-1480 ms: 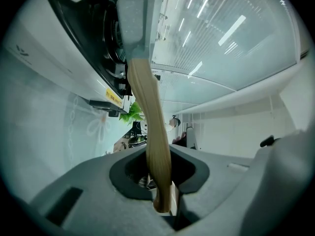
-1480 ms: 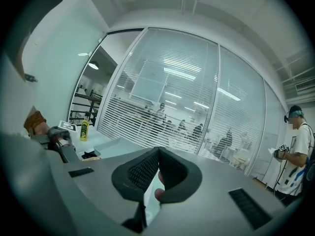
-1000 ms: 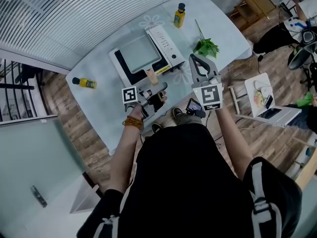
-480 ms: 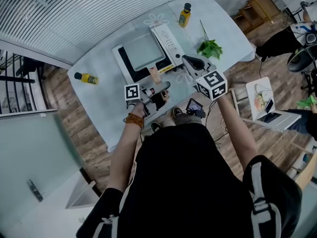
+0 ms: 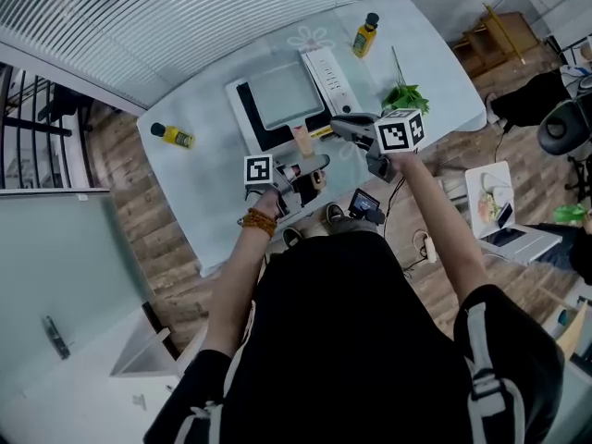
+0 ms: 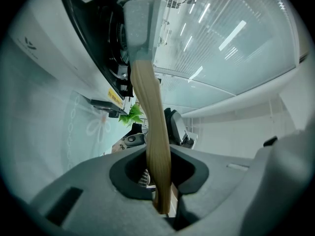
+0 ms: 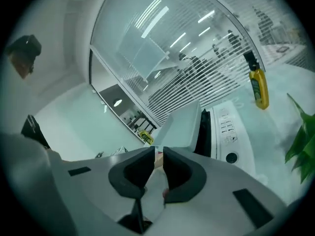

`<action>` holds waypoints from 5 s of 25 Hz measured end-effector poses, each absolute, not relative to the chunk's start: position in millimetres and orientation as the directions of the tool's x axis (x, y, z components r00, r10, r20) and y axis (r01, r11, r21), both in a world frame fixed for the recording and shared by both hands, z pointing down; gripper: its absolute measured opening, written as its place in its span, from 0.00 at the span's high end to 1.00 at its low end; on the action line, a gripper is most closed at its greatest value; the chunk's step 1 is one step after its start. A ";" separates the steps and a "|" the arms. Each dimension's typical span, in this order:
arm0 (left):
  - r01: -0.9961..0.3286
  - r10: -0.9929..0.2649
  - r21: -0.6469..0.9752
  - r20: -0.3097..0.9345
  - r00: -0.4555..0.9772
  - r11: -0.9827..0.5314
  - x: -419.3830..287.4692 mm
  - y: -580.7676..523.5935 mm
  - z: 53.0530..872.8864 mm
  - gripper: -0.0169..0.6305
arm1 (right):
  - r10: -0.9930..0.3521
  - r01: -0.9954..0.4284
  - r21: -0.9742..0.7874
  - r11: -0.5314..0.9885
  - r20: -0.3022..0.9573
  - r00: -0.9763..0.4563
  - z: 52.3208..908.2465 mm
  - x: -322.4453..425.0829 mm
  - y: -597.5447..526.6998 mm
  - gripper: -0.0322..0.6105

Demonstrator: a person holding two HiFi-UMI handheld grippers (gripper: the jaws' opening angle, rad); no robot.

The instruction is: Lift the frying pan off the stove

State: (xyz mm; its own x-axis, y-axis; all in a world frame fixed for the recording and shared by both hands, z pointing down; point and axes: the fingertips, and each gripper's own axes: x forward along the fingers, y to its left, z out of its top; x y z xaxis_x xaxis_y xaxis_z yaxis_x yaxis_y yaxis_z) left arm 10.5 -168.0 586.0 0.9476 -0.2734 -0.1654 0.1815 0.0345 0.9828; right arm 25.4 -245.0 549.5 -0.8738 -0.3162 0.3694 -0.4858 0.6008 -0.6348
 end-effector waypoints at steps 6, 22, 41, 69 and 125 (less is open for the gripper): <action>0.178 -0.272 0.983 -0.160 0.949 0.042 9.5 -167.8 586.9 0.86 | -0.252 -0.445 -0.742 0.501 0.367 -0.895 572.5 23.5 -252.4 0.86; 0.176 -0.287 0.984 -0.159 0.945 0.035 8.7 -168.8 586.5 0.86 | -0.055 -0.280 -0.929 0.241 0.275 -0.960 602.5 -6.1 -242.3 0.65; 0.180 -0.317 0.983 -0.157 0.935 0.043 5.8 -170.7 585.4 0.86 | 0.034 -0.179 -0.979 0.098 0.183 -0.983 618.7 -49.4 -239.7 0.59; 0.200 -0.303 0.979 -0.179 0.936 0.038 7.6 -164.2 583.3 0.86 | 0.044 -0.180 -0.982 0.058 0.183 -0.982 626.1 -61.2 -237.2 0.68; 0.137 -0.304 0.989 -0.111 0.946 0.064 3.1 -164.2 565.0 0.87 | -0.088 -0.053 -0.998 0.029 0.050 -0.995 602.5 -64.3 -240.1 0.69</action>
State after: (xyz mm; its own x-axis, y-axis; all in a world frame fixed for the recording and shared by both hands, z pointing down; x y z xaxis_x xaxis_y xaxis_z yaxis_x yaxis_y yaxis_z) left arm 3.1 -164.2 565.0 0.9463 -0.3036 -0.1114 0.1369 0.0638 0.9885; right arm -64.3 -240.1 602.5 -0.9948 -0.0883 0.0499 -0.0527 0.0289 -0.9982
